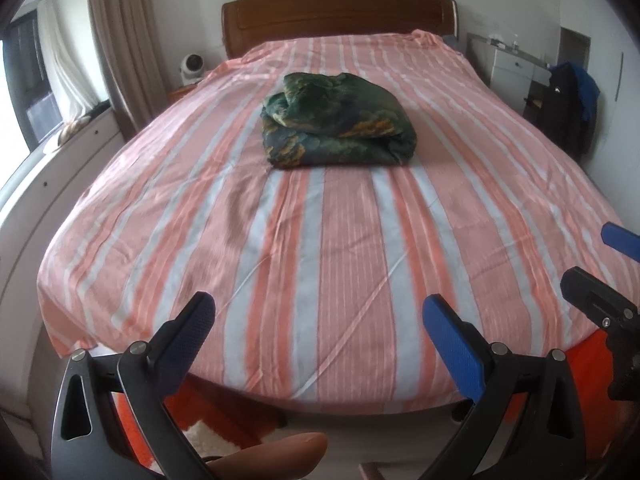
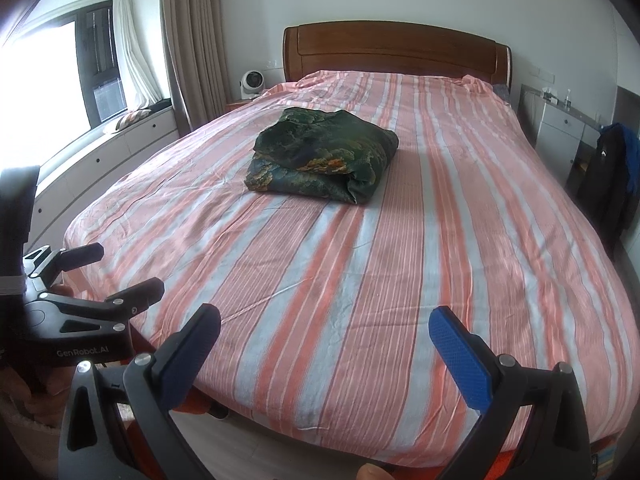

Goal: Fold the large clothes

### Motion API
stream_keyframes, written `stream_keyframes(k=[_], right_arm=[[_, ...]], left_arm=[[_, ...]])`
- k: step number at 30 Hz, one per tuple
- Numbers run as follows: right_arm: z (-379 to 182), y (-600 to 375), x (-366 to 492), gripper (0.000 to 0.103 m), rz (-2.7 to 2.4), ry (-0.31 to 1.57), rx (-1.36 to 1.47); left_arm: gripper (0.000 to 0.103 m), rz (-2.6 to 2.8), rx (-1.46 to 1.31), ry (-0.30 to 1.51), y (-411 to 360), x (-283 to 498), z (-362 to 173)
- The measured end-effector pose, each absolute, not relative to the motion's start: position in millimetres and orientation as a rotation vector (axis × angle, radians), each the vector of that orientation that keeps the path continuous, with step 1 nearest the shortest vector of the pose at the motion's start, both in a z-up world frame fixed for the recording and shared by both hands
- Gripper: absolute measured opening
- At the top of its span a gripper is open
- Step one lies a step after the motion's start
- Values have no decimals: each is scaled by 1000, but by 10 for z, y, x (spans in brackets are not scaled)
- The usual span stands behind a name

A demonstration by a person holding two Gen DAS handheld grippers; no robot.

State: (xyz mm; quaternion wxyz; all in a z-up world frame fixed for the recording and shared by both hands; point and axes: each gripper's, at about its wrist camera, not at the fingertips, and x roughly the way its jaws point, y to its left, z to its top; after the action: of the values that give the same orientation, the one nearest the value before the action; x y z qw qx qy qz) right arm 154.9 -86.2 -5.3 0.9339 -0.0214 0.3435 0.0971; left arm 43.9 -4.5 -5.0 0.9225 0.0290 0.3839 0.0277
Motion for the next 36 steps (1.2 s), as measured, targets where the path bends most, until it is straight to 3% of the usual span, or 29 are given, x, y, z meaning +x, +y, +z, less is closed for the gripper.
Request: stream_keyframes(k=[36], right_arm=[[45,-649,1552,103,215,700,-63]], left_arm=[[103,93,74,757,46,389,47]])
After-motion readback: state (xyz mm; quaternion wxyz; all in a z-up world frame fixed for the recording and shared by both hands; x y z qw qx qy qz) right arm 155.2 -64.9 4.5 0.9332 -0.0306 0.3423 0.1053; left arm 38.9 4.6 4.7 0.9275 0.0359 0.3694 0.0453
